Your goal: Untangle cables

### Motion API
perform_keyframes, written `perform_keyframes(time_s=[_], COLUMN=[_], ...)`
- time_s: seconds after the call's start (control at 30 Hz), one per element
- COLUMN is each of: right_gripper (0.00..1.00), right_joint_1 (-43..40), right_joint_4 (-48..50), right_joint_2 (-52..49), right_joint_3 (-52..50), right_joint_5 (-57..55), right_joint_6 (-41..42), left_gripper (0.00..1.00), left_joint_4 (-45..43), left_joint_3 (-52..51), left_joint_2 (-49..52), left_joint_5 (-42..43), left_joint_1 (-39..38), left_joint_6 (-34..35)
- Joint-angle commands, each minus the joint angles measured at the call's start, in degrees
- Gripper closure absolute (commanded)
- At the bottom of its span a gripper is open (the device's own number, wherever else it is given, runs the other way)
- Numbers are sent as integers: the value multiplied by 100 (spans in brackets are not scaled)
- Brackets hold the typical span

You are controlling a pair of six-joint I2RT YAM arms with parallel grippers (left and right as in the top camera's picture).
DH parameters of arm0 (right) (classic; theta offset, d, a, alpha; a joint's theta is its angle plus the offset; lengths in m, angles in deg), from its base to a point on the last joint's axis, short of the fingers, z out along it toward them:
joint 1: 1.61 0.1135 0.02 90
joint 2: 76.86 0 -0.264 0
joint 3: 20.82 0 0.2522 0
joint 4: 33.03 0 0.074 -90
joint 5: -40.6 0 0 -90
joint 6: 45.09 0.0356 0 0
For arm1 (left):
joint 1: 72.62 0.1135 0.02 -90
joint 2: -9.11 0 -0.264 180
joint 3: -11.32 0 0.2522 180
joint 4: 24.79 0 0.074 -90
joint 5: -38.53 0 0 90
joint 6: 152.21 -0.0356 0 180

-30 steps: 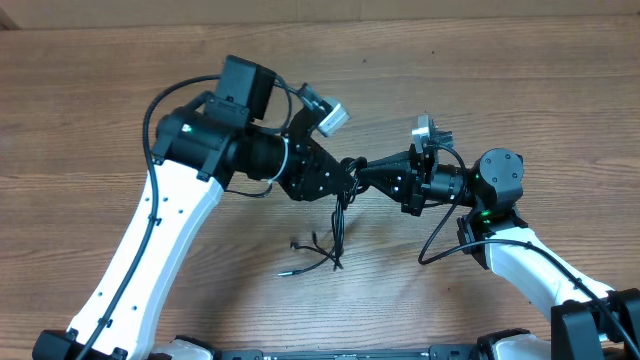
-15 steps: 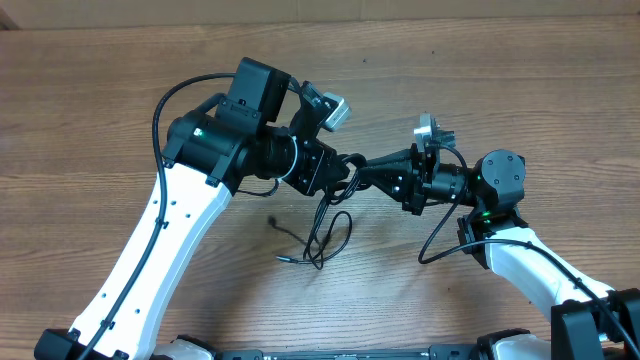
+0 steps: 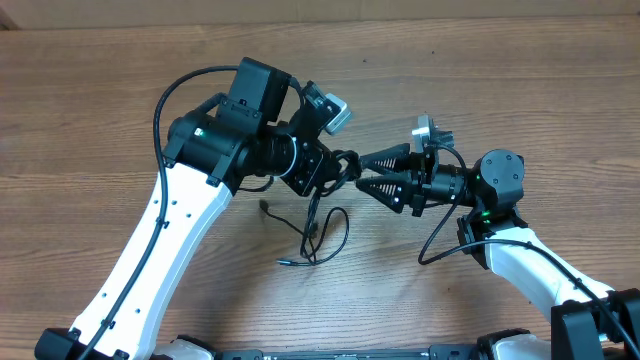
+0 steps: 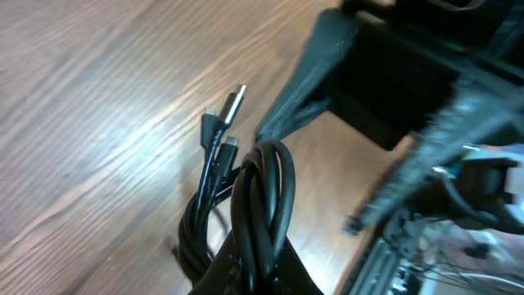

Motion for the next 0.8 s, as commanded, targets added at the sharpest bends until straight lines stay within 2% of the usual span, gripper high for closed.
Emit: perform_keyframes(time_s=[0.0, 0.07, 0.17, 0.3, 0.43, 0.63, 0.77], right_gripper=[32, 23, 17, 14, 14, 14, 14], right_joint_1=[-13, -13, -13, -13, -13, -13, -13], right_joint_4=[-101, -214, -317, -326, -326, -321, -308], right_joint_2=[37, 37, 37, 37, 37, 37, 37], right_joint_3=[22, 22, 22, 22, 22, 22, 22], right_joint_5=[33, 31, 28, 28, 26, 28, 39], right_joint_6=[0, 0, 0, 24, 203, 621, 962], left_gripper=[96, 96, 96, 95, 96, 95, 96], left_joint_4=[-44, -46, -105, -280, -402, -358, -284], left_joint_3=[79, 79, 79, 79, 79, 79, 79], left_joint_2=[-28, -28, -28, -28, -28, -28, -28], left_joint_5=[-973, -1222, -1276, -1279, -1416, -2273, -2306], left_joint_1=[-37, -37, -37, -37, -37, -37, -37], left_joint_6=[610, 901, 1174, 1904, 2988, 5344, 6618])
